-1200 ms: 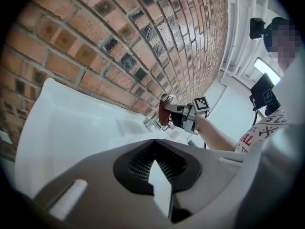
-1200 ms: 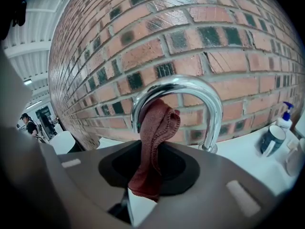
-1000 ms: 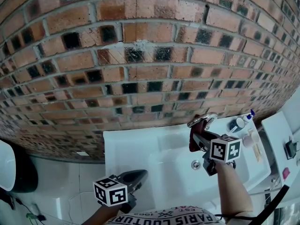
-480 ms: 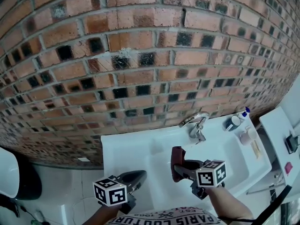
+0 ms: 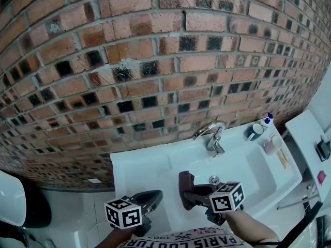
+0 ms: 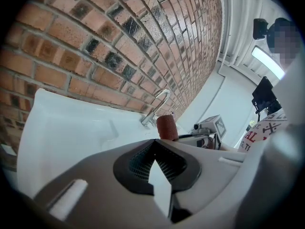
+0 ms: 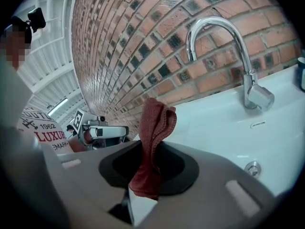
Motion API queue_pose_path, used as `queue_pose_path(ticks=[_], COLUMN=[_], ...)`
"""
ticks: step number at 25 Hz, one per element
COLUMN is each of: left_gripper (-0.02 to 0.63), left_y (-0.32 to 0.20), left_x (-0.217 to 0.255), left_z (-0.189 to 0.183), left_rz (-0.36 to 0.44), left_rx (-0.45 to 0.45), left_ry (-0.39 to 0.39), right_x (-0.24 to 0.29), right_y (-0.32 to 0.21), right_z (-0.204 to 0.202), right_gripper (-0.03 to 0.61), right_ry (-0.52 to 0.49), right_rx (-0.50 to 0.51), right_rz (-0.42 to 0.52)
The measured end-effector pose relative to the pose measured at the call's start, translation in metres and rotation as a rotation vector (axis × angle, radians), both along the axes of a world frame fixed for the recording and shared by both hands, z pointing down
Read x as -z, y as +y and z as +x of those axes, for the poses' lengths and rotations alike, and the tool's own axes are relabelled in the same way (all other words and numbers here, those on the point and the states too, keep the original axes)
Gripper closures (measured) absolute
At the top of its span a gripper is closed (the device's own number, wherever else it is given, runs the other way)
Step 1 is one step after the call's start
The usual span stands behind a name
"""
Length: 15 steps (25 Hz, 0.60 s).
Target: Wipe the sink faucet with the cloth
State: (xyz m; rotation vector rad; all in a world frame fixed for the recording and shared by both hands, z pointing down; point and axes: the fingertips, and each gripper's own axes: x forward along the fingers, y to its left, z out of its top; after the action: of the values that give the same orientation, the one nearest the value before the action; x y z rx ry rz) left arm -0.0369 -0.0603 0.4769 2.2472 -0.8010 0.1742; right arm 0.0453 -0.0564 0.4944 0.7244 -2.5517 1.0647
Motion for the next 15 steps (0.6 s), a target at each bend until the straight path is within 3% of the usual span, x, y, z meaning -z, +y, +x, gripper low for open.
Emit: queue_pose_path(ticks=[15], left_gripper=[0.607], left_y=[-0.0034], left_x=[-0.0062], left_z=[0.0013], left_rz=[-0.013], left_rx=[-0.002], left_ry=[0.012], right_x=[-0.0039], right_y=[0.0016], right_z=[-0.0081], right_gripper=[0.492], right_ry=[-0.024], right_rx=[0.01], right_rz=[-0.019])
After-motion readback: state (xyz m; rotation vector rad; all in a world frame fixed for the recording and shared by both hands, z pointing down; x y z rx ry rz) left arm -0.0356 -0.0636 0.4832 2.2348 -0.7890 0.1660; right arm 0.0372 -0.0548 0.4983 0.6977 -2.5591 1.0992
